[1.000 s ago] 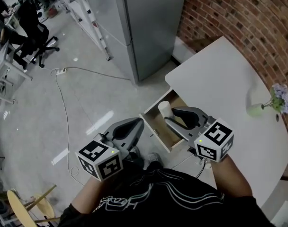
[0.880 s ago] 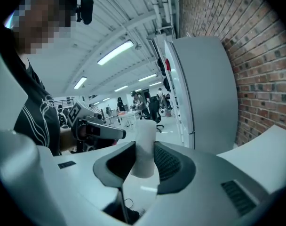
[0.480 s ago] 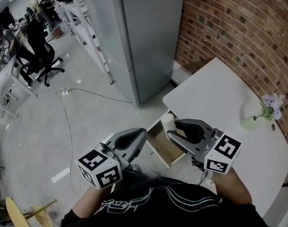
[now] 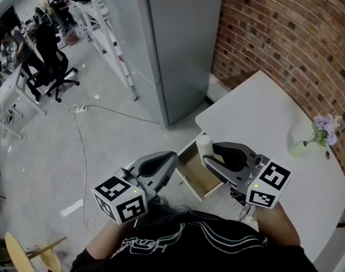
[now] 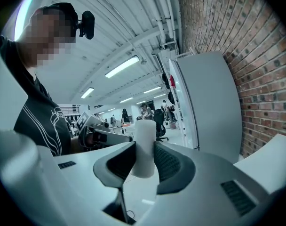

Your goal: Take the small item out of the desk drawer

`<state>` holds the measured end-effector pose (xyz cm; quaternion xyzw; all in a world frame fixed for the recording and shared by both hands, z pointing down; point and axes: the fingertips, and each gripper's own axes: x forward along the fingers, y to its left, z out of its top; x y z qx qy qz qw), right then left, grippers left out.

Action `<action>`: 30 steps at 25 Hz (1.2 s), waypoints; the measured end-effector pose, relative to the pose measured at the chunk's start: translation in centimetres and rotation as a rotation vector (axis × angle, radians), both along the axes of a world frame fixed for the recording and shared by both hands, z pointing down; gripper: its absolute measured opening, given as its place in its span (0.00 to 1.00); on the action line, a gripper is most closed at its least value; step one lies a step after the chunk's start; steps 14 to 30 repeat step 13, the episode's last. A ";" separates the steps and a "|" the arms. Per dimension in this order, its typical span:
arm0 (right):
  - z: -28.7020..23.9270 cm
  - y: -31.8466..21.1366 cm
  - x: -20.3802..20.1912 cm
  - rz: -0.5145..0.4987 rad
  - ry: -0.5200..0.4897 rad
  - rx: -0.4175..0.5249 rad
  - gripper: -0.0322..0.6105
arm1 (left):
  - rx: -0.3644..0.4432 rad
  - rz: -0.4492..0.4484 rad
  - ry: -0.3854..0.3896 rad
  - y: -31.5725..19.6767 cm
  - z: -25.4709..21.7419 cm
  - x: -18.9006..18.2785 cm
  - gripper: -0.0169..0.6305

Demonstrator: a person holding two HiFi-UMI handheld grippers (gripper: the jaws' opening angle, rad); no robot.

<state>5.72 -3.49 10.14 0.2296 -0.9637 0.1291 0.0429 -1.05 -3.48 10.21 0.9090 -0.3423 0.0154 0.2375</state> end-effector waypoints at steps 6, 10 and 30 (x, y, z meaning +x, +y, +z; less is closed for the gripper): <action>0.3 0.0 0.5 0.010 -0.005 -0.006 0.26 | -0.002 0.007 -0.004 0.1 0.1 0.8 0.06; 0.8 0.1 1.2 0.010 -0.002 -0.013 0.26 | -0.009 0.003 -0.006 0.2 0.5 1.4 0.06; 1.0 0.1 1.6 0.011 -0.003 -0.016 0.26 | -0.009 0.006 -0.002 0.2 0.9 1.9 0.06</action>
